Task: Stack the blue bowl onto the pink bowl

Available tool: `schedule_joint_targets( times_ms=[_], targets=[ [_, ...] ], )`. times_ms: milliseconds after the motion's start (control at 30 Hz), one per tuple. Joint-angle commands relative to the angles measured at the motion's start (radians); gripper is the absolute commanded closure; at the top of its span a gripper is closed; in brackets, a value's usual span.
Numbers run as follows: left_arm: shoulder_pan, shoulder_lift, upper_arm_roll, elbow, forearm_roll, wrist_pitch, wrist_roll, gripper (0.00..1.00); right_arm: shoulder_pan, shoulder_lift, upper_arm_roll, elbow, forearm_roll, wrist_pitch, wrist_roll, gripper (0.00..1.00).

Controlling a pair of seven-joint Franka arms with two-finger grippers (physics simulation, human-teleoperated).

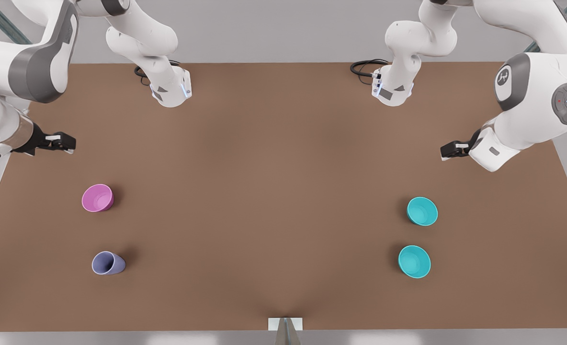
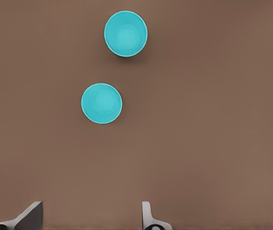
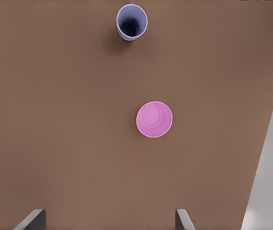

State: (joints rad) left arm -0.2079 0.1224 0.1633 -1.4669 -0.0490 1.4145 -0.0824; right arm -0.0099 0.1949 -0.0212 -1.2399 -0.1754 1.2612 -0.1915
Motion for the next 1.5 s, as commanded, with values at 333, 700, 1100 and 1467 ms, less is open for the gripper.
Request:
schedule_joint_targets(
  times_ms=[333,700,1100,1467],
  targets=[
    [0.002,0.016,-0.002,0.002,-0.011,-0.008,-0.017,0.00,-0.433,0.420,-0.002,-0.228,0.186,0.430,-0.187,0.00],
    [0.002,0.014,-0.002,0.002,-0.011,-0.017,-0.017,0.00,-0.472,0.400,0.007,-0.480,0.361,0.840,-0.275,0.00],
    [0.001,0.009,-0.007,0.003,-0.011,-0.017,-0.030,0.00,-0.481,0.426,0.006,-0.563,0.361,0.840,-0.296,0.00],
    [0.001,0.011,-0.008,0.002,-0.011,-0.022,-0.030,0.00,-0.484,0.425,0.009,-0.552,0.363,0.799,-0.371,0.79]
  ],
)
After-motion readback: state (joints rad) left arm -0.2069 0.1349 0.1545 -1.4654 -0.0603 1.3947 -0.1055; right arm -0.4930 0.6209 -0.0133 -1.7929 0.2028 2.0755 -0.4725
